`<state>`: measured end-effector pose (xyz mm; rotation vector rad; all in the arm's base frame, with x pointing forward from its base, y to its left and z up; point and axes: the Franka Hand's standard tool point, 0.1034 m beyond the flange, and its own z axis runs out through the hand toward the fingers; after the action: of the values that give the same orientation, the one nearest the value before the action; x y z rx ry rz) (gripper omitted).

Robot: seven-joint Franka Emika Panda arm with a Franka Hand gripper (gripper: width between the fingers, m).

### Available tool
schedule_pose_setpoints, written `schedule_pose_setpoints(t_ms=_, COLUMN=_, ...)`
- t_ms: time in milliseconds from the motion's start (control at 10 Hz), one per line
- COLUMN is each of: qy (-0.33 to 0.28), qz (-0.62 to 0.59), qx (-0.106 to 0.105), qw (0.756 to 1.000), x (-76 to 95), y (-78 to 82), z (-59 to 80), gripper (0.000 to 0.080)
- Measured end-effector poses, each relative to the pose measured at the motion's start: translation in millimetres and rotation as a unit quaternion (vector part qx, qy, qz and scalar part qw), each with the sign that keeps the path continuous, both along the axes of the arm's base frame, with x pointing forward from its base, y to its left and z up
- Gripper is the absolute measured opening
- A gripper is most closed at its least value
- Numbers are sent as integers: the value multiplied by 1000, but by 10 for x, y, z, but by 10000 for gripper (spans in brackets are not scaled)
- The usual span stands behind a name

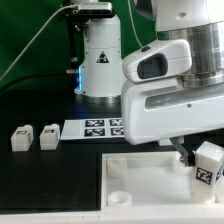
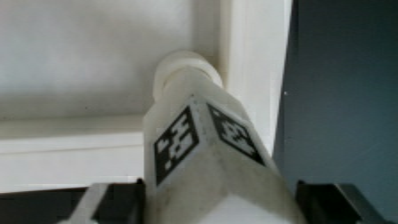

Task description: Assemble one leg

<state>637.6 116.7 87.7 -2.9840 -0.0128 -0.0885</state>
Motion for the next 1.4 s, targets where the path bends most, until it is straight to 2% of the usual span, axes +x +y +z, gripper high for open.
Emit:
schedule_pose_setpoints(t_ms=400, qy=3, qz=-21, qx=1, qw=1000, x=1, y=-7, z=-1, gripper=409)
schedule_pose_setpoints(t_ms=600, qy=6, qz=-130, qx=6, qw=992, x=-8, y=-32, z=0, gripper=410)
schedule_pose_setpoints(t_ms=900, qy=16, qz=-328, qx=40, qw=944, x=-16, y=-131, z=-13, gripper=410)
schedule_pose_setpoints(t_ms=1100, qy=30, qz=-409, qx=46, qw=911, x=-44, y=-146, z=-9, gripper=412)
schedule_pose_setpoints(t_ms=1200, qy=33, qz=-425, qx=48, qw=903, x=-45, y=-150, z=-9, gripper=412)
schedule_pose_setpoints(t_ms=1400, qy=58, qz=-538, qx=63, qw=838, x=-100, y=-107, z=-15, gripper=412)
